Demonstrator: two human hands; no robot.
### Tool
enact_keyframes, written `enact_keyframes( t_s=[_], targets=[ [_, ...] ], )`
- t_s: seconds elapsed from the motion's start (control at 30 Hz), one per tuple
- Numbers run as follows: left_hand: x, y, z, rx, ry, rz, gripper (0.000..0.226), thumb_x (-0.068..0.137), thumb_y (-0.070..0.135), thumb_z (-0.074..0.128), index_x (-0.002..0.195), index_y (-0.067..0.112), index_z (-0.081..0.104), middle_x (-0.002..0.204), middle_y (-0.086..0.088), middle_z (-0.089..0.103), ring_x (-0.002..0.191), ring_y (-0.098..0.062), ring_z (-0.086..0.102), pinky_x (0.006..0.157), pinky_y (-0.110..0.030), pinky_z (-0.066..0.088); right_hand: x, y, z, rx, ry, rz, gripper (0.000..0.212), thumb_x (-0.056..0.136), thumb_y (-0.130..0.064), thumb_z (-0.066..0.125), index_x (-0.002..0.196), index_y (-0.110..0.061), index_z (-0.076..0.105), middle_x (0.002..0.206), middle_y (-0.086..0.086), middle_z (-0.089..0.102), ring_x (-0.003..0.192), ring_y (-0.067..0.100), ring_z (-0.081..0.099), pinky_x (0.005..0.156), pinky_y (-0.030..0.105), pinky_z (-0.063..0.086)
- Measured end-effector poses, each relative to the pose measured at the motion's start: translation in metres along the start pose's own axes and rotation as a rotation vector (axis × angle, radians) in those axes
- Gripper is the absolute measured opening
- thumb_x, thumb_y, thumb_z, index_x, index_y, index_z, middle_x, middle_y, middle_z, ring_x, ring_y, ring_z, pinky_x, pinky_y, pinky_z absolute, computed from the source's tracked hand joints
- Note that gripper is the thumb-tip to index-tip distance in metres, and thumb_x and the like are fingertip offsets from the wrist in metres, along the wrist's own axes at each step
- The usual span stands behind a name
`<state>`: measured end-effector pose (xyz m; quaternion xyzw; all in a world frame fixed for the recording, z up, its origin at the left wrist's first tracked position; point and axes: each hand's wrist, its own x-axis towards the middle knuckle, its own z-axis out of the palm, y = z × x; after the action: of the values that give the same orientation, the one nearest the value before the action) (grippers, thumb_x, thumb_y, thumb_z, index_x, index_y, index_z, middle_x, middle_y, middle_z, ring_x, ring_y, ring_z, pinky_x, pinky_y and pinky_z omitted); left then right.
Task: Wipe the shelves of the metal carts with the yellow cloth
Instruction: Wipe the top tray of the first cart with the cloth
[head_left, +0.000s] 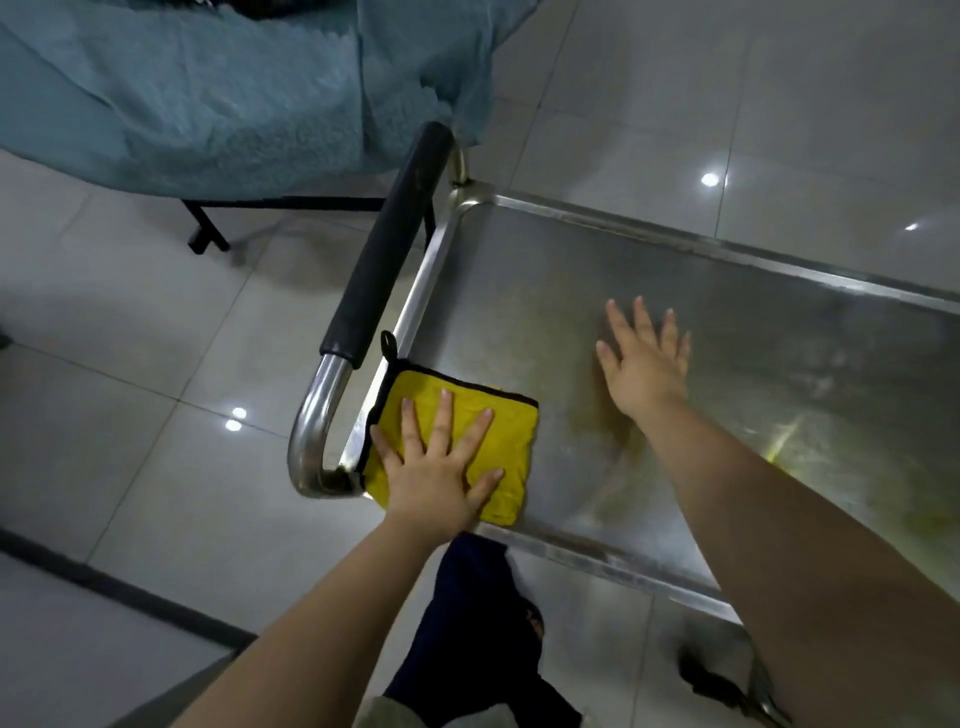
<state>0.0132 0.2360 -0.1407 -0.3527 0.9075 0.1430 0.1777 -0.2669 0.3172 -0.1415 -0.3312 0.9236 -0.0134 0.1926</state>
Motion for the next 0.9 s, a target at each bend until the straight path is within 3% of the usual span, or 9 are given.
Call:
enact_keyframes(
  t_s=[0.13, 0.23, 0.4, 0.5, 0.6, 0.73, 0.83, 0.9],
  targets=[
    [0.067, 0.008, -0.023, 0.031, 0.078, 0.016, 0.07, 0.087, 0.079, 0.004, 0.147, 0.053, -0.02, 0.161, -0.001, -0.027, 0.142, -0.047, -0.028, 0.104, -0.075, -0.016, 0.025, 0.008, 0.009, -0.119, -0.003, 0.057, 0.058, 0.098, -0.059, 0.004, 0.153, -0.044, -0.011, 0.163, -0.009, -0.015, 0.15, 0.03, -0.015, 0.115, 0.064, -0.008],
    [0.157, 0.024, -0.055, 0.036, 0.118, 0.056, 0.07, 0.089, 0.077, 0.01, 0.15, 0.052, -0.01, 0.164, -0.002, -0.019, 0.144, -0.048, -0.022, 0.104, -0.076, -0.014, 0.029, 0.009, 0.015, -0.144, 0.016, 0.061, 0.06, 0.096, -0.06, -0.005, 0.152, -0.044, -0.014, 0.163, -0.007, -0.014, 0.15, 0.029, -0.014, 0.115, 0.065, -0.006],
    [0.298, 0.058, -0.113, 0.082, 0.103, 0.077, 0.07, 0.09, 0.077, 0.013, 0.152, 0.051, -0.006, 0.164, -0.002, -0.016, 0.144, -0.049, -0.018, 0.103, -0.078, -0.01, 0.037, 0.012, 0.019, -0.151, 0.04, 0.065, 0.062, 0.095, -0.059, 0.001, 0.154, -0.043, -0.009, 0.165, -0.006, -0.009, 0.15, 0.03, -0.012, 0.115, 0.063, -0.006],
    [0.275, 0.056, -0.102, 0.085, 0.117, 0.138, 0.068, 0.091, 0.075, 0.013, 0.152, 0.05, -0.004, 0.165, -0.003, -0.014, 0.146, -0.047, -0.017, 0.105, -0.077, -0.006, 0.039, 0.013, 0.018, -0.13, 0.037, 0.057, 0.062, 0.095, -0.06, 0.001, 0.154, -0.042, -0.007, 0.165, -0.005, -0.008, 0.15, 0.03, -0.012, 0.115, 0.063, -0.006],
    [0.171, 0.039, -0.055, 0.032, 0.173, 0.2, 0.069, 0.092, 0.073, 0.023, 0.154, 0.047, 0.008, 0.166, -0.005, -0.002, 0.147, -0.048, -0.008, 0.106, -0.078, 0.0, 0.038, 0.013, 0.016, -0.145, 0.036, 0.052, 0.062, 0.095, -0.061, -0.004, 0.153, -0.042, -0.011, 0.164, -0.005, -0.013, 0.15, 0.03, -0.015, 0.115, 0.063, -0.008],
    [0.041, 0.029, -0.002, 0.077, 0.051, 0.187, 0.073, 0.088, 0.076, 0.033, 0.153, 0.045, 0.023, 0.164, -0.008, 0.016, 0.145, -0.052, 0.01, 0.102, -0.081, 0.01, 0.039, 0.012, 0.017, -0.132, 0.031, 0.057, 0.061, 0.095, -0.061, -0.004, 0.153, -0.043, -0.014, 0.164, -0.006, -0.014, 0.15, 0.03, -0.016, 0.115, 0.064, -0.008],
    [0.087, 0.036, -0.016, 0.064, 0.108, 0.2, 0.072, 0.087, 0.078, 0.029, 0.152, 0.047, 0.021, 0.164, -0.007, 0.013, 0.146, -0.052, 0.007, 0.103, -0.081, 0.007, 0.04, 0.012, 0.018, -0.143, 0.03, 0.054, 0.061, 0.095, -0.06, -0.007, 0.152, -0.042, -0.017, 0.163, -0.005, -0.016, 0.149, 0.03, -0.017, 0.115, 0.064, -0.004],
    [0.163, 0.055, -0.045, 0.027, 0.185, 0.151, 0.071, 0.088, 0.078, 0.018, 0.153, 0.05, 0.009, 0.166, -0.005, -0.001, 0.146, -0.05, -0.007, 0.103, -0.08, -0.001, 0.04, 0.012, 0.018, -0.143, 0.043, 0.058, 0.061, 0.096, -0.06, -0.004, 0.152, -0.041, -0.016, 0.164, -0.005, -0.015, 0.15, 0.03, -0.016, 0.115, 0.065, -0.004]
  ],
)
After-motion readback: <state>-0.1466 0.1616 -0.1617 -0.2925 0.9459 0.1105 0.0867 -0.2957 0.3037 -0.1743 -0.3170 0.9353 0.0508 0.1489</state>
